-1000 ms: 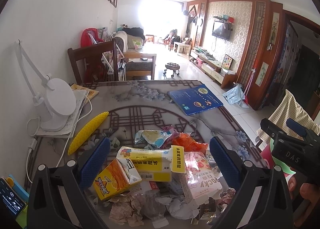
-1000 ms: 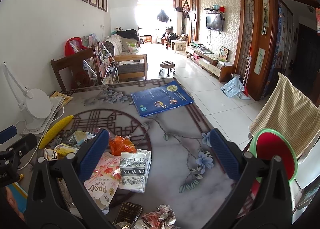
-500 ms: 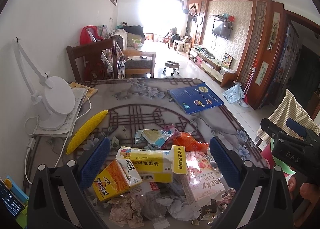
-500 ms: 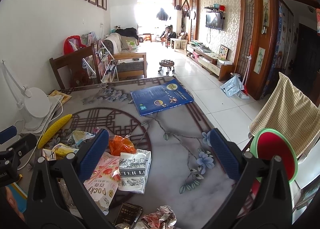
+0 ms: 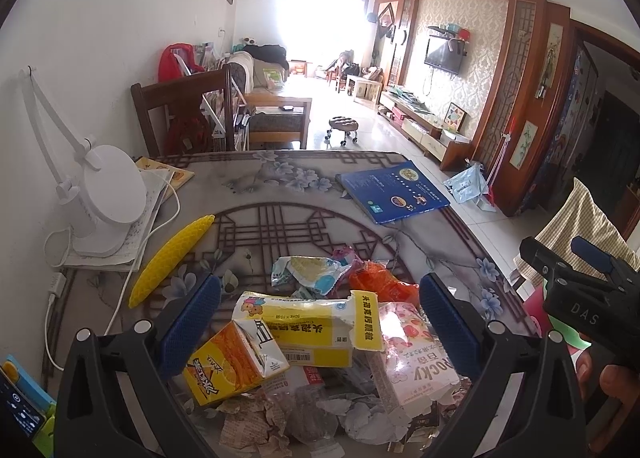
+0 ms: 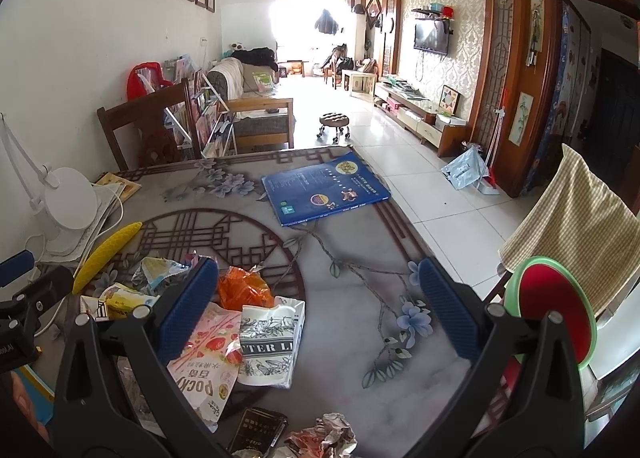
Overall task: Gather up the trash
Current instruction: 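Grasp the Pocky box with the right tool while the left tool grasps the orange juice carton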
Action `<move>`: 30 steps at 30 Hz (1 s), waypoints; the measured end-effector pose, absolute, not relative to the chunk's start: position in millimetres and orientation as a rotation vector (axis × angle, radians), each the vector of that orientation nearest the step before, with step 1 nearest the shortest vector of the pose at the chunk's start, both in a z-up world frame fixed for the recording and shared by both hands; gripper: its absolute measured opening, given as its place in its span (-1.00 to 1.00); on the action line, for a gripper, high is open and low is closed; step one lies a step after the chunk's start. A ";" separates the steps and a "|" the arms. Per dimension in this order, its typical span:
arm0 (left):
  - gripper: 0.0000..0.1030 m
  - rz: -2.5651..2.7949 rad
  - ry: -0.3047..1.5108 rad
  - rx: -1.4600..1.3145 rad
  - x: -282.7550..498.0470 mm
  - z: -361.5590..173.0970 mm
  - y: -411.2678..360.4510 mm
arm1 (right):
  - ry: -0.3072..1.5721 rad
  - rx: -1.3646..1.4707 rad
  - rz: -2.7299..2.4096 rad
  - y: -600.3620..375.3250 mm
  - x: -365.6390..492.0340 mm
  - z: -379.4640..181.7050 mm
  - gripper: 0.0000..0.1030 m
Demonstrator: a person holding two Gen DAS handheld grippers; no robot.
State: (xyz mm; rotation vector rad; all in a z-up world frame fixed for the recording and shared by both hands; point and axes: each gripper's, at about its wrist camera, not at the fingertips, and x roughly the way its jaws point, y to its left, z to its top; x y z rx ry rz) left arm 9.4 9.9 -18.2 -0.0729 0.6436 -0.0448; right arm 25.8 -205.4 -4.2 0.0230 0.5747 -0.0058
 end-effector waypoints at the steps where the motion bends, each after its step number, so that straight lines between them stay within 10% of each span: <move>1: 0.85 -0.042 0.645 -0.075 7.2 -19.3 11.5 | 0.592 0.024 0.012 -204.8 25.7 -6.4 0.93; 14: 0.85 0.081 0.798 -0.100 -16.7 -59.0 81.0 | 1.149 0.322 0.452 -168.4 38.5 -93.1 0.68; 19: 0.83 0.036 0.872 -0.213 -10.1 -75.0 108.4 | 1.321 0.582 0.486 -190.2 32.8 -129.4 -0.15; 30: 0.84 -0.152 0.993 0.191 29.2 -112.2 61.7 | 1.250 0.598 0.508 -239.3 -0.2 -94.1 -0.20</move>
